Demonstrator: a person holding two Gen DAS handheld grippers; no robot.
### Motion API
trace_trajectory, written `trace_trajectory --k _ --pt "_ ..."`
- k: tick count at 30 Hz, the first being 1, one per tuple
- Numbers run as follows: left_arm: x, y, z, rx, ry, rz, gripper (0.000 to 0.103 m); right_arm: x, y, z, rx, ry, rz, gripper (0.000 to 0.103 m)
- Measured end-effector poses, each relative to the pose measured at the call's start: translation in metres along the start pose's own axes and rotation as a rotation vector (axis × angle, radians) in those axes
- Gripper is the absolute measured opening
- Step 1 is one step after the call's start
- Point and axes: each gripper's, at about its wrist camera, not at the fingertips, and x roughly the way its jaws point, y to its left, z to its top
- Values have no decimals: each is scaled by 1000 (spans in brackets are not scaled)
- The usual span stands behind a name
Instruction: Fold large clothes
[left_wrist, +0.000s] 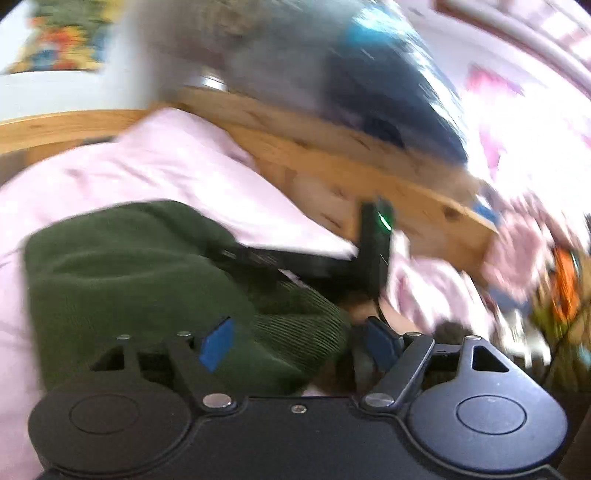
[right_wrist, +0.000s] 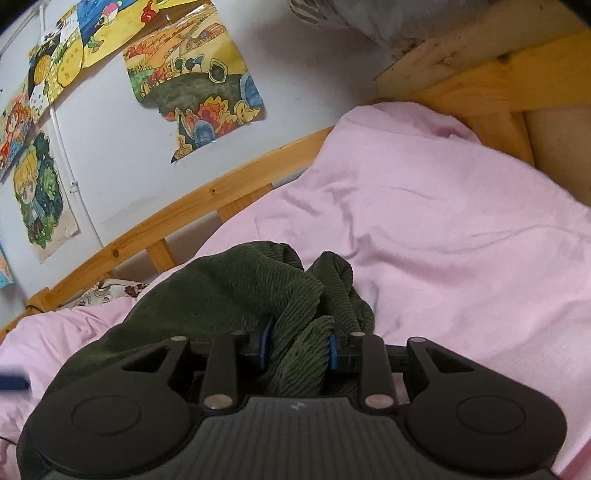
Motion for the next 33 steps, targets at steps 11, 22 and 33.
trace_trajectory --k 11,22,33 --pt "-37 64 -25 -304 -77 516 102 -33 28 8 -58 -84 -180 59" --pt "-15 61 -28 -284 45 480 102 -53 64 1 -103 -94 -271 103" --pt "-8 65 -29 -293 84 468 103 -7 53 -42 -157 18 -309 103"
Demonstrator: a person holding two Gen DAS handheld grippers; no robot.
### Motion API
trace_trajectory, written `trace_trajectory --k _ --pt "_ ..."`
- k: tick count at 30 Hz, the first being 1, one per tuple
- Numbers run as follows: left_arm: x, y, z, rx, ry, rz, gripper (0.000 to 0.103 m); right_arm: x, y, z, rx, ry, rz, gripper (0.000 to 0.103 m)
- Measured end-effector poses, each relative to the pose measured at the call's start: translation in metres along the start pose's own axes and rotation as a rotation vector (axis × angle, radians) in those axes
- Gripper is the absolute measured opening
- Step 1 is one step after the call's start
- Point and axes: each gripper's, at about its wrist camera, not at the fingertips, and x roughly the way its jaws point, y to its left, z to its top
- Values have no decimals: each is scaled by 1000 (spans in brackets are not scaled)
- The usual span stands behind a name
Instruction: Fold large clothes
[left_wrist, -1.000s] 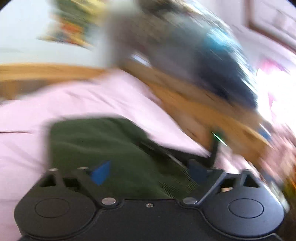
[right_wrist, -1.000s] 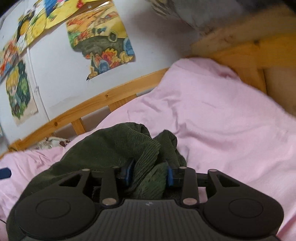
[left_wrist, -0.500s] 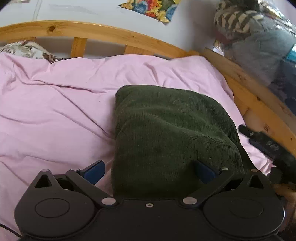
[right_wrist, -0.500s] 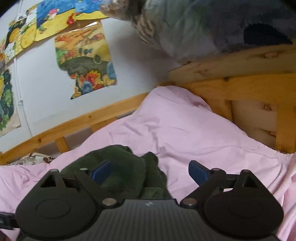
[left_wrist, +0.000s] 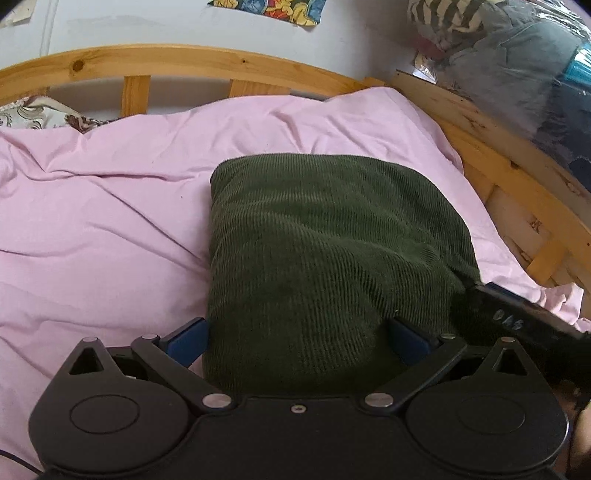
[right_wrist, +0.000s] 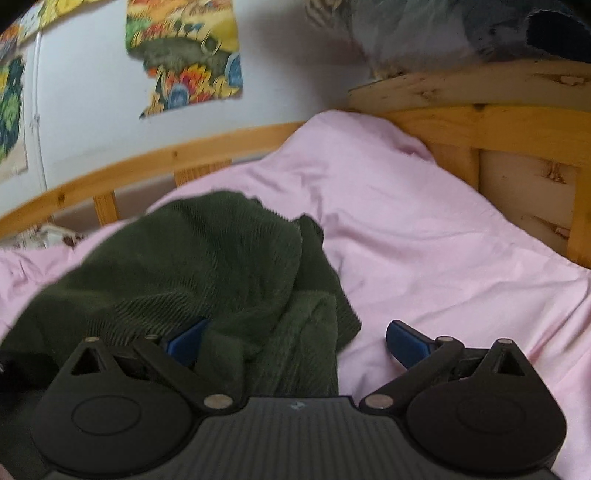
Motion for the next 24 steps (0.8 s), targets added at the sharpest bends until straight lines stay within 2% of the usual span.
trace_trajectory --k 3,6,9,13,17,20,22,24 --pt "7 3 -3 12 -4 -13 103 7 8 -9 -82 -29 -28 103" --pt "11 3 -10 30 -44 -17 103 16 12 -15 -126 -29 -41 102" --pt "16 2 -15 70 -67 -15 103 27 10 -17 -115 3 -30 102" --pt "29 3 -14 106 -53 -22 103 27 10 -18 -113 0 -26 102" --pt "28 4 -14 106 -56 -26 103 19 -1 -6 -48 -11 33 103" --pt "17 11 -7 49 -34 -64 103 8 1 4 -84 -48 -1 103" --pt "3 21 -2 -33 -21 -103 102 6 6 5 -141 -56 -26 103" --pt "-18 36 -4 -125 -99 -182 102 5 9 5 -152 -60 -39 103"
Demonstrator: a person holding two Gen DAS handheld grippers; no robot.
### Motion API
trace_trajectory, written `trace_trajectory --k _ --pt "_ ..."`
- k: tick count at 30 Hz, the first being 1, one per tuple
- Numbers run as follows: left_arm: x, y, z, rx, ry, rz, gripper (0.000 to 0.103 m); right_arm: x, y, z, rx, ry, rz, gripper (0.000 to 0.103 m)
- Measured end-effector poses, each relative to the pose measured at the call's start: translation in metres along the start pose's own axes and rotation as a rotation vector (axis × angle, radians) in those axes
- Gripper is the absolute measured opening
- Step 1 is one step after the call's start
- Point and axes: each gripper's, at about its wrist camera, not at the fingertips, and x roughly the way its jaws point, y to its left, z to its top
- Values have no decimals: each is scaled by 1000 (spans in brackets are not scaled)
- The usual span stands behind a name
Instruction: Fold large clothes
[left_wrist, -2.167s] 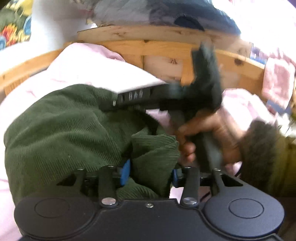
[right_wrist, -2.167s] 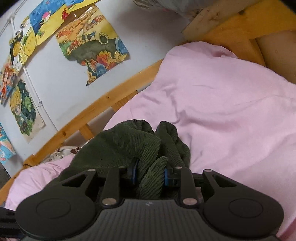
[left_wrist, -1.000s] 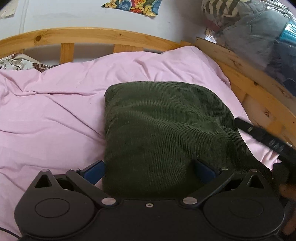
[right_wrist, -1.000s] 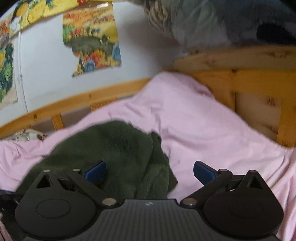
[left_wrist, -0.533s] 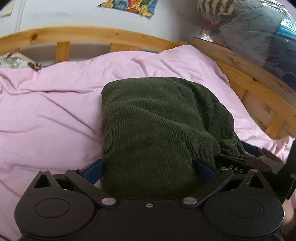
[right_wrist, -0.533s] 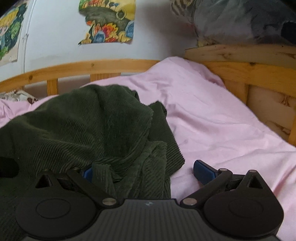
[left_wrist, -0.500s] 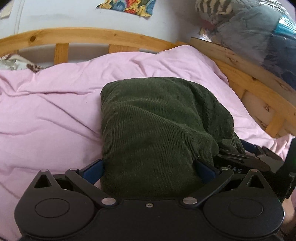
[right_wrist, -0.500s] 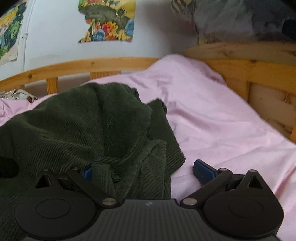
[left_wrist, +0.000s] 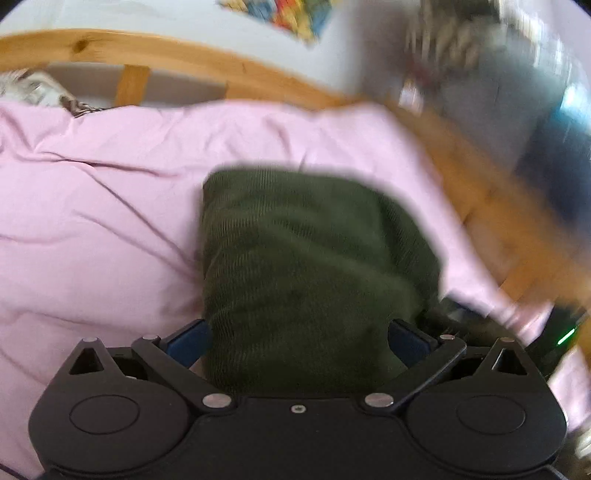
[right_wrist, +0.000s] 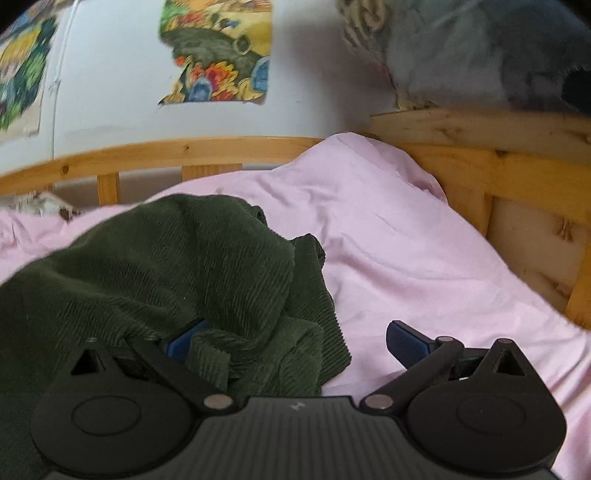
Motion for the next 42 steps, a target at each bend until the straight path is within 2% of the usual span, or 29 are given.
trace_trajectory --k 1,3,6,9,11,14,15,17,18,22,25,28,29,30,32,34,36,37,42 --pt "-10 6 0 -36 -55 -16 102 -1 1 2 0 -6 -10 103" --pt "-17 14 1 -67 -85 41 102 -8 5 7 -17 -48 -44 103" --pt "-6 28 1 -91 13 101 102 -21 11 26 -69 -156 -75 103" --pt "2 39 -4 -115 70 63 103 -23 21 54 -109 -221 3 103" --pt "7 44 -6 -131 101 36 102 -19 36 71 -157 -230 105 103" --pt "16 49 -8 -158 132 8 102 15 64 90 -277 -144 261 102" --pt "17 49 -9 -163 135 8 102 32 73 91 -323 -113 262 102" --pt "18 48 -8 -150 130 11 102 64 87 84 -416 -16 201 102" --pt "20 47 -8 -141 126 12 102 79 87 76 -427 29 211 102" --pt "15 50 -12 -132 108 6 102 101 71 45 -306 7 242 102" --pt "19 50 -14 -117 116 -1 102 109 69 43 -299 3 229 102" --pt "25 53 -15 -113 124 -23 102 98 68 44 -305 -17 222 102" --pt "27 54 -17 -113 121 -30 102 92 66 50 -305 3 217 102" --pt "29 55 -19 -114 118 -37 102 81 65 57 -306 34 198 102" --pt "31 56 -23 -135 123 -47 102 49 67 65 -282 31 168 102" --pt "27 57 -23 -164 131 -38 102 15 71 63 -240 34 220 103" --pt "21 57 -22 -182 156 -38 102 -7 80 51 -260 42 242 102" --pt "17 59 -23 -175 157 -38 102 -16 85 40 -289 30 227 102" --pt "12 59 -32 -221 166 -25 102 -17 89 2 -305 -93 145 102"
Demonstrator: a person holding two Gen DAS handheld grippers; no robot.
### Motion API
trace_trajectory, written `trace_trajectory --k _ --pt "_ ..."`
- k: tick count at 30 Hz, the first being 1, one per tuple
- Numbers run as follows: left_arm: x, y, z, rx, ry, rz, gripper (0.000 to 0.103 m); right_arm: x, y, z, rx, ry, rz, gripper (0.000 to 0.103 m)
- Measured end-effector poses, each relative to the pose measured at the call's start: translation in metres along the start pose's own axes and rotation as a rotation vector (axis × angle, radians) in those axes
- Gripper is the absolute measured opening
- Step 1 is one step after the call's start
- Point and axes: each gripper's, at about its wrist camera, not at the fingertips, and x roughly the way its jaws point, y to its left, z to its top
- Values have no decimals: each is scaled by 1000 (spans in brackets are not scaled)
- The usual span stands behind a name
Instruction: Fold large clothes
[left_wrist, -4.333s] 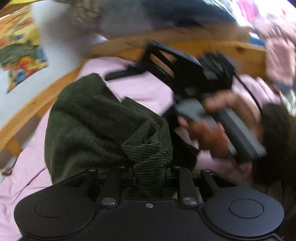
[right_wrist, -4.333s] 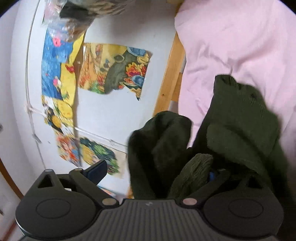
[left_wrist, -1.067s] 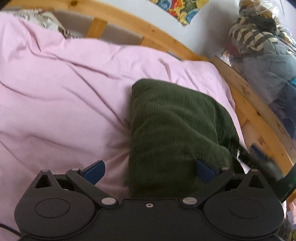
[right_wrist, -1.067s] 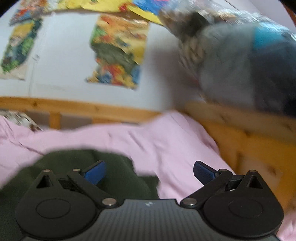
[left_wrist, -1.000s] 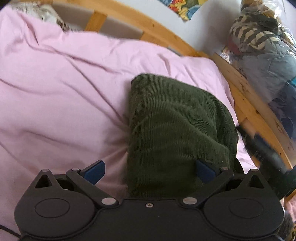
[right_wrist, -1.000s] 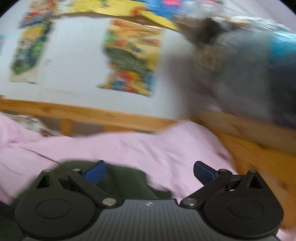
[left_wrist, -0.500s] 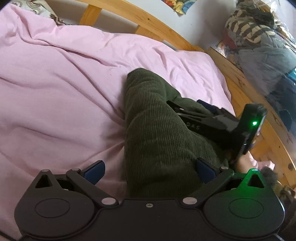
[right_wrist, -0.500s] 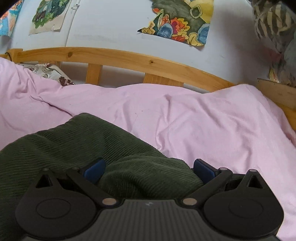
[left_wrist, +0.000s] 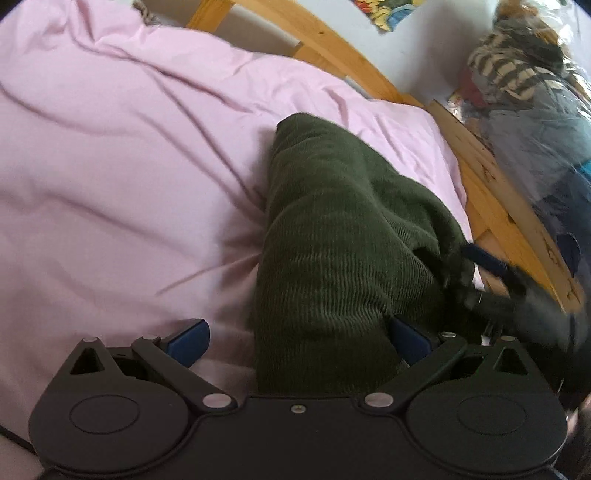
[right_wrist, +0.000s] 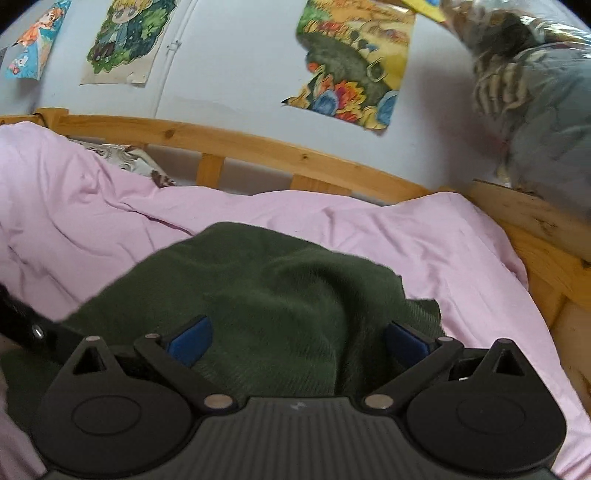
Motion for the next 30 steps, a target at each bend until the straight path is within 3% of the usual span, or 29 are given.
trace_trajectory --k 5,12,17,19,22,25,30 --pt "5 -16 -1 104 -22 67 102 15 -10 -20 59 -30 -18 102" --pt "13 -25 -3 192 -42 91 103 17 -19 -25 103 -29 -7 102" --pt "8 -18 2 121 -16 56 103 1 -37 -25 177 -85 34 103" --pt "2 -17 6 81 -1 43 102 -5 -43 -23 180 -101 -5 103" --pt "-7 -25 5 105 -27 73 102 -6 -56 -19 200 -108 -118 103" --pt "-12 -28 5 101 -41 94 102 4 -88 -20 342 -65 -116 103" --pt "-10 -23 16 51 -23 66 102 30 -133 -47 626 68 28 103"
